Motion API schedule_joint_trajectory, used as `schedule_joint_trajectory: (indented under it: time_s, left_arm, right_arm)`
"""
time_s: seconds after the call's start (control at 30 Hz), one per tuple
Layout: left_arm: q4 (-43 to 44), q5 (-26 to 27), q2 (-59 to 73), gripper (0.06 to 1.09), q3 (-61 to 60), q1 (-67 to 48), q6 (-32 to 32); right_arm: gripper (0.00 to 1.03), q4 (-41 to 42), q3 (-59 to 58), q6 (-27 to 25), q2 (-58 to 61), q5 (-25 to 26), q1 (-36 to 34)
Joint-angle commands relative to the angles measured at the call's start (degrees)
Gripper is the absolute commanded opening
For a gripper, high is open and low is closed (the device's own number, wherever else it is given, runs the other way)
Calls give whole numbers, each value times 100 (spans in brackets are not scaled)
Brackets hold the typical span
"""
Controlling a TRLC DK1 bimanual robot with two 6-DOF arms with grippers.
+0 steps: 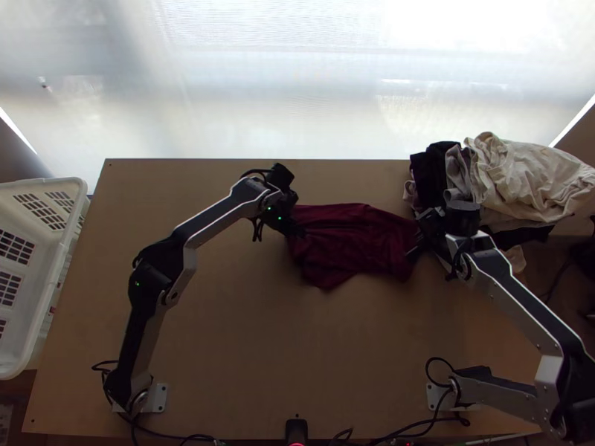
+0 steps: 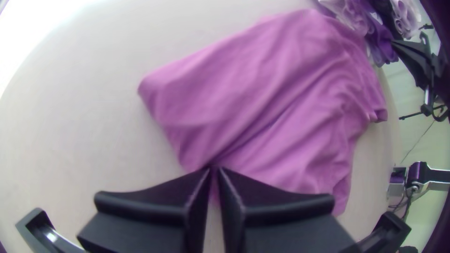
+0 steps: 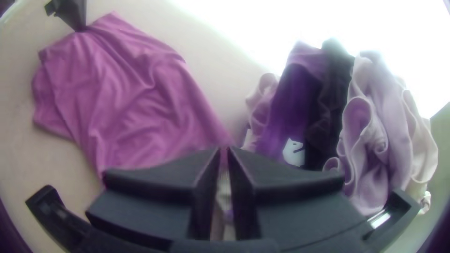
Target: Fold the t-shirt
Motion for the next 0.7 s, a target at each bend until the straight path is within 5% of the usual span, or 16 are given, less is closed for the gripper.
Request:
schedule_joint_trajectory:
  time_s: [0.0, 0.3, 0.67]
  left_arm:
    - [-418, 157, -808, 100, 21, 156, 102]
    - [-620, 798, -1714, 104, -5, 709, -21]
    - [-515, 183, -2944, 104, -1201, 1465, 550]
  right_arm:
    - [47, -772, 103, 659, -462, 16, 804]
    - [96, -1484, 305, 1160, -251, 376, 2448]
    - [98, -1519, 32, 1081, 65, 1132, 4619]
